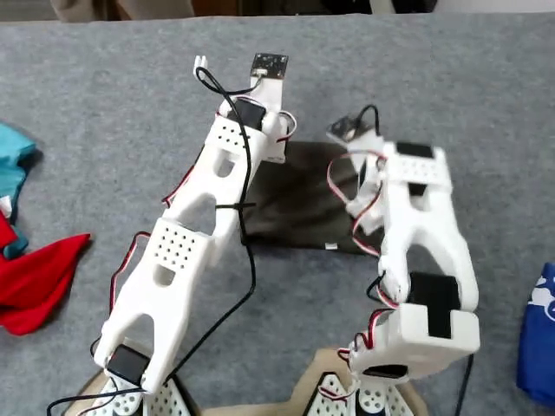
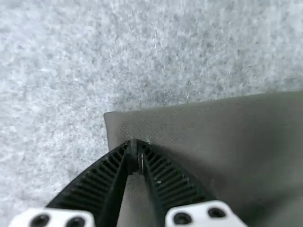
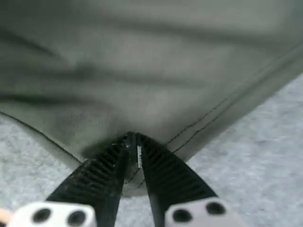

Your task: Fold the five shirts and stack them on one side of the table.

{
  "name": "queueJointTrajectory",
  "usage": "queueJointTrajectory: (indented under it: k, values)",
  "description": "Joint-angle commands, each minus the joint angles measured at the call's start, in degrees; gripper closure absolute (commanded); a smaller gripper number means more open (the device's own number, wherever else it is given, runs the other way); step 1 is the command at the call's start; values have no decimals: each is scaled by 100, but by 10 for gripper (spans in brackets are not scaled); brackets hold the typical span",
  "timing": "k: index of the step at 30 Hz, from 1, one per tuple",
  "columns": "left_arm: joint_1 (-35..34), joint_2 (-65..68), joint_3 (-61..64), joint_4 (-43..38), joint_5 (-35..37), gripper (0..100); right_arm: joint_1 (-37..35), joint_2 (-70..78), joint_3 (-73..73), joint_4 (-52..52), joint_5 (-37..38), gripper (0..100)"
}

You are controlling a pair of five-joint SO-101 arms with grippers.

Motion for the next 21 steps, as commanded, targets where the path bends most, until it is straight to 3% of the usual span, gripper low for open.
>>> queueJointTrajectory:
  k: [1, 8, 14, 18, 21]
  values:
    - [9, 84, -281, -141, -53, 980, -57, -242, 295, -387, -35, 993]
    - [-369, 347, -290, -721, -53, 980, 224, 391, 189, -484, 114, 993]
    - [-431, 356, -290, -765, -53, 980, 356, 382, -13, -457, 132, 993]
    - [-404, 330, -360, -475, -53, 980, 251, 374, -277, -176, 123, 993]
    - [-308, 330, -1002, 237, -53, 980, 215, 268, -655, 281, 105, 993]
